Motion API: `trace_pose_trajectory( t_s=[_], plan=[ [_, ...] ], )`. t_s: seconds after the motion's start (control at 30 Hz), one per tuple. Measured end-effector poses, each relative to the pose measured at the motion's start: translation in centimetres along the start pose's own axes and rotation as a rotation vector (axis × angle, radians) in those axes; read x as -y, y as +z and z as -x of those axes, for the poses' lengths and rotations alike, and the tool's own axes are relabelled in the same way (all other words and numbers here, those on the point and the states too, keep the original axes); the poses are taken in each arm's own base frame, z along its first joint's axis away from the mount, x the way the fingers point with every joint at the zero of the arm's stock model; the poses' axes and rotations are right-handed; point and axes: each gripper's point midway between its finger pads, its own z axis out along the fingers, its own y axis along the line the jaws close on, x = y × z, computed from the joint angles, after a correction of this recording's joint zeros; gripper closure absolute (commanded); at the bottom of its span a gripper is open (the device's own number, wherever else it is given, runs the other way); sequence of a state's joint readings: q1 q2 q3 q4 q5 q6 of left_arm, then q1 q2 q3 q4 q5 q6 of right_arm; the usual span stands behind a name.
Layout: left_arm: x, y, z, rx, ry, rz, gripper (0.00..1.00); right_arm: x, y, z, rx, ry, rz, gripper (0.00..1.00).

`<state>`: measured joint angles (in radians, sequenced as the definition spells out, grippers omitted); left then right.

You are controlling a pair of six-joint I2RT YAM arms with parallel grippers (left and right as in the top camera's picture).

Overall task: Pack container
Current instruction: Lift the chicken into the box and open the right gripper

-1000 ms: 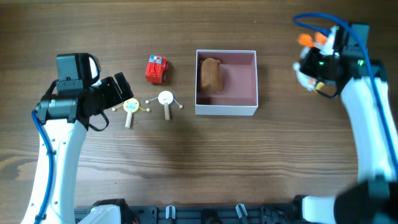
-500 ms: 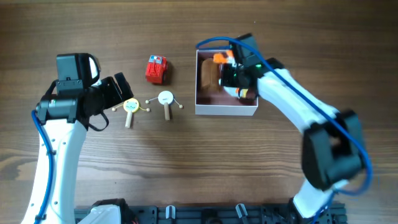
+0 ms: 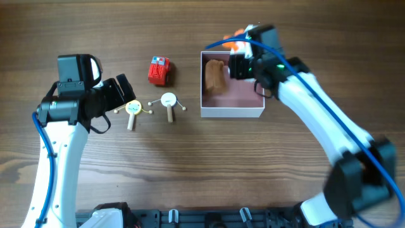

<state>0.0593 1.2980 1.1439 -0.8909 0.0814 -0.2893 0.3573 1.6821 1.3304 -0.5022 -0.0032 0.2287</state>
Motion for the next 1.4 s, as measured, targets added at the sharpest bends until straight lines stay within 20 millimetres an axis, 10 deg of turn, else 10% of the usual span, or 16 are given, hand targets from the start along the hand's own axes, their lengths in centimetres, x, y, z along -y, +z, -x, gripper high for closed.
trace_pose_trajectory(
  t_s=[0.1, 0.23, 0.43, 0.57, 0.63, 0.87, 1.17, 1.27, 1.4],
  plan=[
    [0.0, 0.0, 0.0, 0.000, 0.000, 0.002, 0.00, -0.9, -6.6, 3.9, 0.162, -0.001, 0.037, 0.34],
    [0.0, 0.0, 0.0, 0.001, 0.000, 0.003, 0.00, -1.0, -8.9, 4.1, 0.181, -0.007, 0.042, 0.39],
    [0.0, 0.0, 0.0, 0.000, 0.000, 0.002, 0.00, -0.2, -3.8, 0.8, 0.035, 0.022, 0.009, 0.40],
    [0.0, 0.0, 0.0, 0.001, 0.000, 0.003, 0.00, 0.8, 3.5, -4.3, -0.163, 0.049, -0.026, 0.39],
    [0.0, 0.0, 0.0, 0.001, 0.000, 0.003, 0.00, 1.2, 6.6, -7.0, -0.247, 0.059, -0.041, 0.12],
    [0.0, 0.0, 0.0, 0.001, 0.000, 0.003, 0.00, 1.5, 8.6, -8.6, -0.285, 0.049, -0.042, 0.01],
    [0.0, 0.0, 0.0, 0.001, 0.000, 0.003, 0.00, -0.5, -0.9, -0.2, -0.007, 0.027, 0.031, 0.01],
    [-0.1, 0.0, 0.0, 0.000, 0.000, 0.003, 0.00, -0.9, -6.0, 2.7, 0.112, 0.022, 0.047, 0.19],
    [0.0, 0.0, 0.0, 0.001, 0.000, 0.003, 0.00, -0.4, -6.1, 2.2, 0.090, 0.016, 0.018, 0.37]
  ],
)
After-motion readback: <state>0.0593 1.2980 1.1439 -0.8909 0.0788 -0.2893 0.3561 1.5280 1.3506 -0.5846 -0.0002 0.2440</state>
